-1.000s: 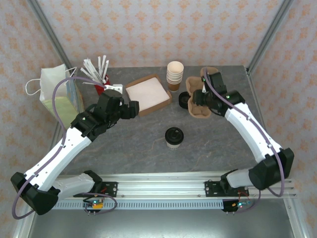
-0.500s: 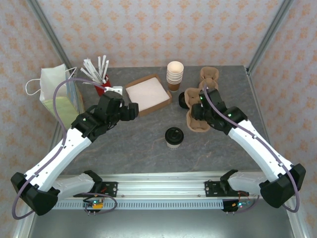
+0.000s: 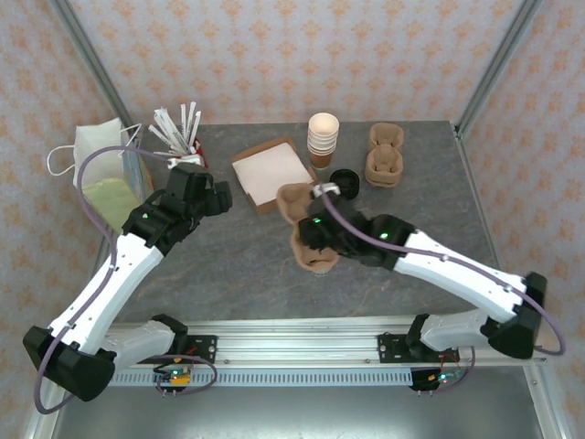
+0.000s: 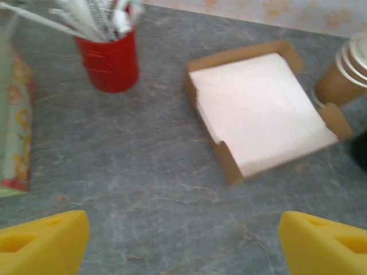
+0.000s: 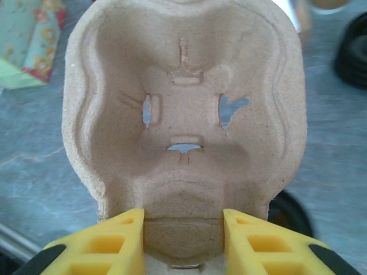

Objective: Pack the takeout coffee

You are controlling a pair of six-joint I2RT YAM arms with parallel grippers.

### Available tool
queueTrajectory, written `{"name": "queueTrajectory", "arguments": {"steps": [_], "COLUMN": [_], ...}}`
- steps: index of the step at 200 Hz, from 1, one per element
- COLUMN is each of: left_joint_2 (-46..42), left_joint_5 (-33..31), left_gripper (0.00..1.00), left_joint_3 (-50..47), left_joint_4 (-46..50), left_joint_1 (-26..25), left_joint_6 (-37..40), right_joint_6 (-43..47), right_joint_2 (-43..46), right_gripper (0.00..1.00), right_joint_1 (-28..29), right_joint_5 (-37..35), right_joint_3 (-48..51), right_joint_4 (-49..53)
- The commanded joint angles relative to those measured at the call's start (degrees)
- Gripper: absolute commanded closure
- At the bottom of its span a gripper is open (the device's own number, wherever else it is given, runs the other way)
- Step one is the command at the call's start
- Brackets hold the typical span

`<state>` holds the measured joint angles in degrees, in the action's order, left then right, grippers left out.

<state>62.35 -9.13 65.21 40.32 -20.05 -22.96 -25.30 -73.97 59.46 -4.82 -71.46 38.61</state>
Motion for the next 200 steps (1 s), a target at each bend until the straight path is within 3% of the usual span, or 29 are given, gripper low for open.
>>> {"name": "queueTrajectory", "arguments": {"steps": [1,40,83,200], "left_joint_2": [-1.33,-2.82,-3.24,-3.19], "left_joint_5": [0.15,-0.19,0.41,4.22], "left_gripper": [0.14,0.14,0.14,0.14], "left_joint_3": [2.05,1.48,0.94,-0.30], "left_joint_4": [2.11,2.40,2.14,0.95], "left_joint_1": [3.59,7.85,8.54,8.54], "left_joint_6": [-1.04,-1.12,-0.75,-1.44], "right_joint_6": [-5.56,-9.33,-10.42,-14.44], "right_joint_2": [-6.64,-16.74,-25.34,-30.49], "right_gripper": [0.66,0.66,0.66,0.66], "right_joint_1": [4.55,7.94,10.75,10.76], "right_joint_5": [-4.85,-6.46,-9.87,-11.72], "right_joint_3": [-2.03,-2.84,-5.49,0.43], "right_joint_4": [-4.55,-9.02,-6.88,-6.11]}}
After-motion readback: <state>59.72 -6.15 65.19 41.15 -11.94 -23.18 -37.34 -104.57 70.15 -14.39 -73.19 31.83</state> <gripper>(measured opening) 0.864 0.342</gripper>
